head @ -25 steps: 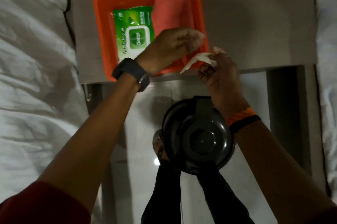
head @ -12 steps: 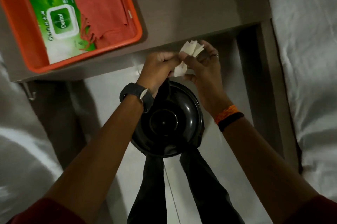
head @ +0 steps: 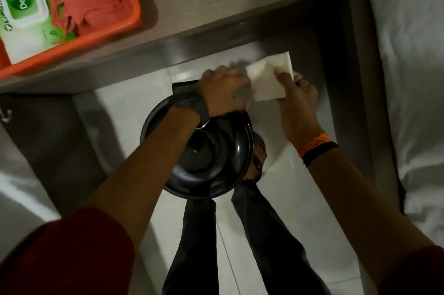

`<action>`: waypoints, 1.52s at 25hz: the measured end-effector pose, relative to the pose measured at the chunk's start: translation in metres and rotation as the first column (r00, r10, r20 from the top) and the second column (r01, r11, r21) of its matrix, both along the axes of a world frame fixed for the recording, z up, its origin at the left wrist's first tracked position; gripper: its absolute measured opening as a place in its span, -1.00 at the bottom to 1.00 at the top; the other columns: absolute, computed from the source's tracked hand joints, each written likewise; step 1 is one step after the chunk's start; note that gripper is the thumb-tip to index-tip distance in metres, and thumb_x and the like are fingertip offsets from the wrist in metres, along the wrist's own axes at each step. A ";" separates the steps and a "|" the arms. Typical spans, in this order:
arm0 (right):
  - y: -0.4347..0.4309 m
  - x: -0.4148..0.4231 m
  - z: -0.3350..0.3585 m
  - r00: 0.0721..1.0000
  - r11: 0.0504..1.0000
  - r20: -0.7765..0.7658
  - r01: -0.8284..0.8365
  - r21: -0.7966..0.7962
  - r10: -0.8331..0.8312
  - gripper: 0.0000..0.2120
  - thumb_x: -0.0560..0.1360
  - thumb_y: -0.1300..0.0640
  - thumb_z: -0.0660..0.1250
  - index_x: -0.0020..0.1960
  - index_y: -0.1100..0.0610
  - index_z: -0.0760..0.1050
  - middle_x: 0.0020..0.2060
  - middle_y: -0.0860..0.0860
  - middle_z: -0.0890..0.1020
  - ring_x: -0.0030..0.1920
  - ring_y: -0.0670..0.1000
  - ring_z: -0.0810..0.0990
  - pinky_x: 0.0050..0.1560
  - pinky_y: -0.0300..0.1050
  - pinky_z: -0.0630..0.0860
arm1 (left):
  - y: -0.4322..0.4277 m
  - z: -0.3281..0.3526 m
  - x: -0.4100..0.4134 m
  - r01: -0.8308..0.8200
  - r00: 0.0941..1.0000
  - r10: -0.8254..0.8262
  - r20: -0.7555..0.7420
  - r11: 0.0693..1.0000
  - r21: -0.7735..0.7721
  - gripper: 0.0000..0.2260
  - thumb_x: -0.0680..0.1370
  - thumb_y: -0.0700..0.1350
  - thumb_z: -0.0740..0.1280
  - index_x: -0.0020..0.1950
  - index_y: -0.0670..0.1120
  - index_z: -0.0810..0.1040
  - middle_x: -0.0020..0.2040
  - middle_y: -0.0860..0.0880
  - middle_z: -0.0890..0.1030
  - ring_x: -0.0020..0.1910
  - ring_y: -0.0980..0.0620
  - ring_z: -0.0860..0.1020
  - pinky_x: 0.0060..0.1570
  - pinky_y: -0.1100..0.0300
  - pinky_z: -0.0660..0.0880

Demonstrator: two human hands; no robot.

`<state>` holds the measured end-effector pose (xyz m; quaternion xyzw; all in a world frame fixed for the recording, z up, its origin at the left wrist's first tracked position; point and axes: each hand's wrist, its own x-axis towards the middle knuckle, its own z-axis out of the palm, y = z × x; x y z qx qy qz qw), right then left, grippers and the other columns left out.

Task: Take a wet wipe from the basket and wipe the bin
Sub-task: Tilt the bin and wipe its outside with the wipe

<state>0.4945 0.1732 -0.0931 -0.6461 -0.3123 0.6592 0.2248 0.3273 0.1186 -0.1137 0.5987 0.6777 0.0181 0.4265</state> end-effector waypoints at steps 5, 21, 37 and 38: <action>-0.012 0.032 -0.028 0.924 0.959 0.335 -0.243 0.147 0.183 -0.80 0.62 0.10 0.35 0.17 0.18 0.46 0.00 0.00 0.64 -0.06 -0.08 0.68 -0.22 -0.32 0.62 | 0.005 -0.021 0.017 0.470 0.853 -0.519 -0.057 0.809 -0.353 -0.32 0.21 0.29 0.58 0.28 0.20 0.50 0.23 0.02 0.54 0.32 -0.18 0.25 0.27 -0.37 0.21; -0.161 0.008 -0.042 0.745 0.729 0.312 -0.657 0.193 0.589 -0.74 0.66 0.24 0.26 0.32 0.25 0.52 0.18 0.10 0.68 0.16 0.08 0.68 0.30 0.26 0.55 | -0.123 0.017 -0.087 0.193 0.934 -0.074 0.350 0.928 -0.318 -0.77 0.41 -0.18 0.56 -0.21 0.08 0.55 -0.16 0.18 0.55 -0.12 0.38 0.46 -0.09 0.58 0.29; -0.178 0.018 -0.052 0.532 0.440 0.212 -0.823 0.359 0.820 -0.55 0.74 -0.08 -0.07 0.62 -0.13 0.15 0.61 -0.26 0.20 0.65 -0.18 0.06 0.65 -0.15 -0.16 | -0.114 -0.012 -0.115 -0.115 0.782 0.295 0.549 0.934 -0.338 -0.77 0.45 -0.39 0.44 -0.18 -0.06 0.59 -0.23 0.11 0.60 -0.19 0.23 0.56 -0.07 0.45 0.49; -0.170 0.021 -0.059 0.585 0.513 0.230 -0.802 0.306 0.778 -0.55 0.74 -0.09 -0.06 0.62 -0.12 0.16 0.60 -0.27 0.22 0.65 -0.19 0.07 0.66 -0.17 -0.14 | -0.115 -0.016 -0.116 -0.168 0.748 0.358 0.559 0.917 -0.362 -0.78 0.46 -0.40 0.42 -0.17 -0.08 0.58 -0.22 0.09 0.60 -0.18 0.21 0.56 -0.06 0.40 0.49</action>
